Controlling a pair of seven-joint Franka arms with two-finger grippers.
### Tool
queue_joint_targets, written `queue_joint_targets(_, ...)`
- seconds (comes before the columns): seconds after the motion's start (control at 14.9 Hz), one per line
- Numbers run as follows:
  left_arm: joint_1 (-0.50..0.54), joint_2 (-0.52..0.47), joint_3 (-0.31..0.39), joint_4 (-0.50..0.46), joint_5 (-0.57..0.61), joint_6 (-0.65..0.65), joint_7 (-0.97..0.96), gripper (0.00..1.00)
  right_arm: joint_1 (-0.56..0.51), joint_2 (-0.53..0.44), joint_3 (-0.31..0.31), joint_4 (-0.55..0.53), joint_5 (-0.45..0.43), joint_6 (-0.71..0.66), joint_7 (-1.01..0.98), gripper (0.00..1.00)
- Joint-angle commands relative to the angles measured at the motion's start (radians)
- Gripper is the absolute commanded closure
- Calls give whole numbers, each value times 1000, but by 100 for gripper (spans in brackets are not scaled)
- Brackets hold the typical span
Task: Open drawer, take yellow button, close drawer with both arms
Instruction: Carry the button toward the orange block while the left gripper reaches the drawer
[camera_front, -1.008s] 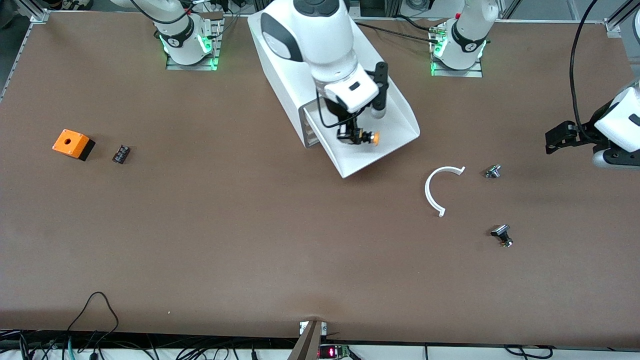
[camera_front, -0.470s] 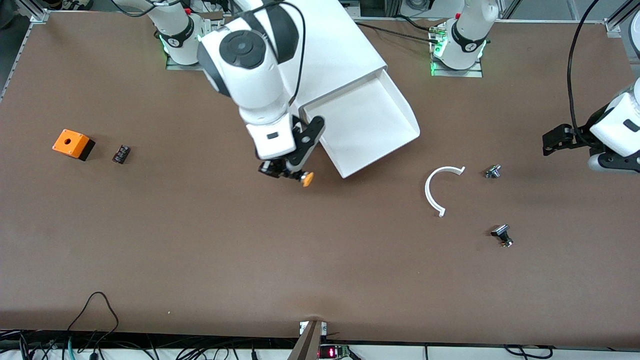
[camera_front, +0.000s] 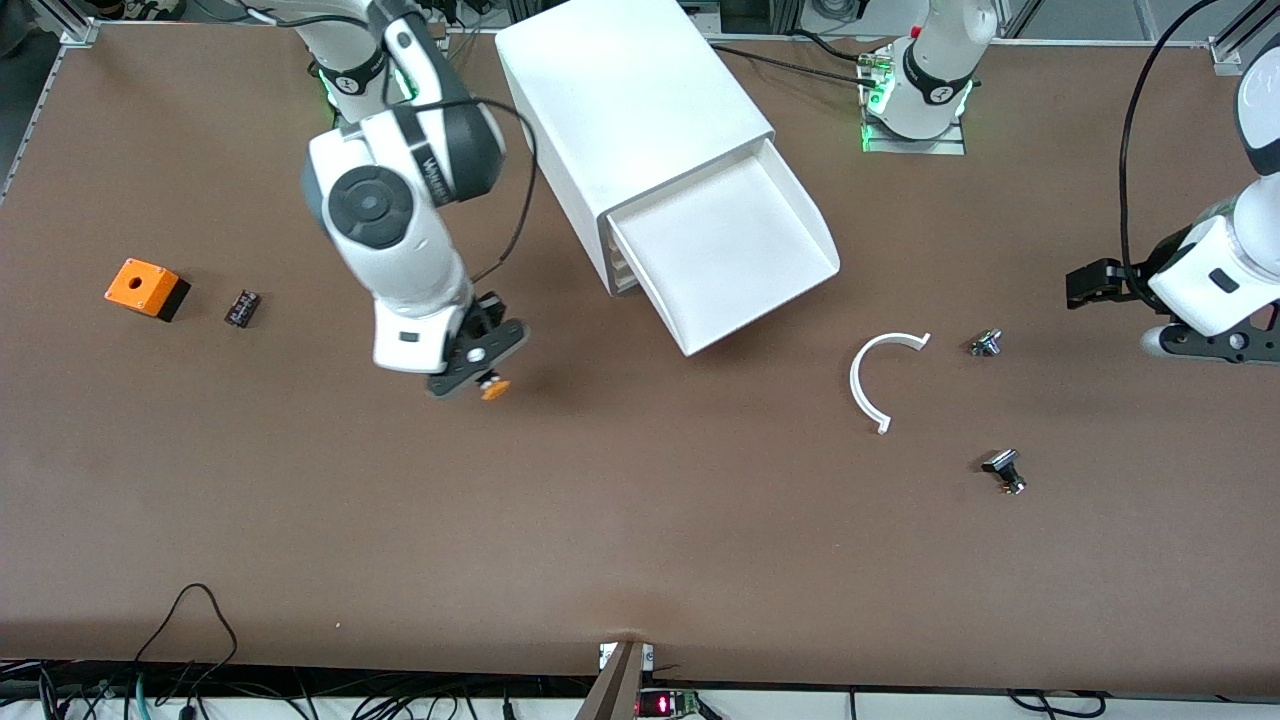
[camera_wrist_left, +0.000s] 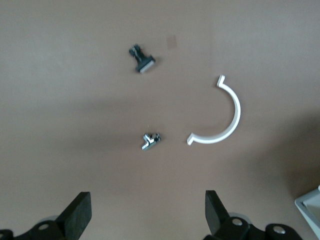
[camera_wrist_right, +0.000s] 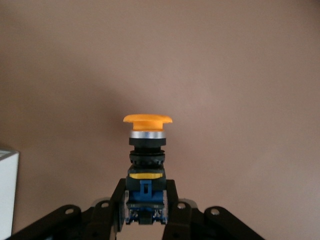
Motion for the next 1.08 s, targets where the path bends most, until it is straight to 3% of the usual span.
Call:
queue_joint_targets(0.0, 1, -3, -1, 1, 10, -33, -7, 0, -107, -86, 16, -187, -13, 79, 86, 72)
queue_joint_targets(0.13, -7, 0, -10, 1, 4, -32, -10, 0, -217, -86, 17, -254, -10, 136, 27, 72)
queue_joint_targets(0.34, -10, 27, -10, -5, -81, 19, -68, 0, -285, -85, 17, -331, -15, 177, -12, 72)
queue_joint_targets(0.6, -50, 52, -16, -95, -137, 158, -254, 0, -363, -62, 17, -448, -29, 286, -70, 72)
queue_joint_targets(1.01, -117, 75, -130, -224, -148, 370, -609, 0, -483, -19, 17, -508, -78, 338, -216, 72)
